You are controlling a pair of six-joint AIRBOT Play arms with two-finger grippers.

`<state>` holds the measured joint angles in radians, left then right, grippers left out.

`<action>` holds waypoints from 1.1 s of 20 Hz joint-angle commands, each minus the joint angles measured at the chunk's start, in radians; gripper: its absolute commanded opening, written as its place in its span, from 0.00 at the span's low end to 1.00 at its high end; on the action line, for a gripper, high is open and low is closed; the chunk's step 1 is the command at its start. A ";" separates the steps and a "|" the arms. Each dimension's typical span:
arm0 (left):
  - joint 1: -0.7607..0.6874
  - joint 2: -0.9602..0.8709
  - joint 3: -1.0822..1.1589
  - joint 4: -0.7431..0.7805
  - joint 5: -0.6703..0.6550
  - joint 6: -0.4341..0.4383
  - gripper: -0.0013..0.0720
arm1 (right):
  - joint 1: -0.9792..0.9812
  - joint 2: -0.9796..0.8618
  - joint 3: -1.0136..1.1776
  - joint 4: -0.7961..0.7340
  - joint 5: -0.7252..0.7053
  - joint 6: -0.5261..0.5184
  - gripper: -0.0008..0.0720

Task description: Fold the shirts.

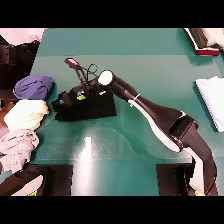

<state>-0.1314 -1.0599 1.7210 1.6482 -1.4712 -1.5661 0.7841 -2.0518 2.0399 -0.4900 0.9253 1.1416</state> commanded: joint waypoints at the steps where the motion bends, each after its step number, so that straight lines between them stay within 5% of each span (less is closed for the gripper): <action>1: 0.001 0.003 0.000 -0.011 -0.015 0.001 0.05 | -0.014 0.002 0.008 0.058 0.013 -0.002 0.80; 6: 0.001 0.003 -0.013 -0.010 -0.039 0.003 0.05 | -0.251 0.194 -0.229 -0.133 0.290 0.003 0.70; 11: 0.001 0.003 -0.089 -0.023 -0.018 0.003 0.05 | -0.470 0.357 -0.605 -0.229 0.250 0.066 0.68; 12: 0.001 0.003 -0.108 -0.035 -0.008 0.003 0.05 | -0.499 0.364 -0.666 -0.207 0.224 0.066 0.71; 14: 0.001 0.003 -0.138 -0.068 0.014 0.003 0.05 | -0.523 0.349 -0.743 -0.135 0.196 0.065 0.94; 22: 0.001 0.002 -0.158 -0.106 0.031 0.003 0.05 | -0.406 0.163 -0.648 0.031 0.129 0.046 0.94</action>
<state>-0.1310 -1.0573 1.5681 1.5528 -1.4448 -1.5631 0.3359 -1.8252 1.3403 -0.4995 1.0809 1.1912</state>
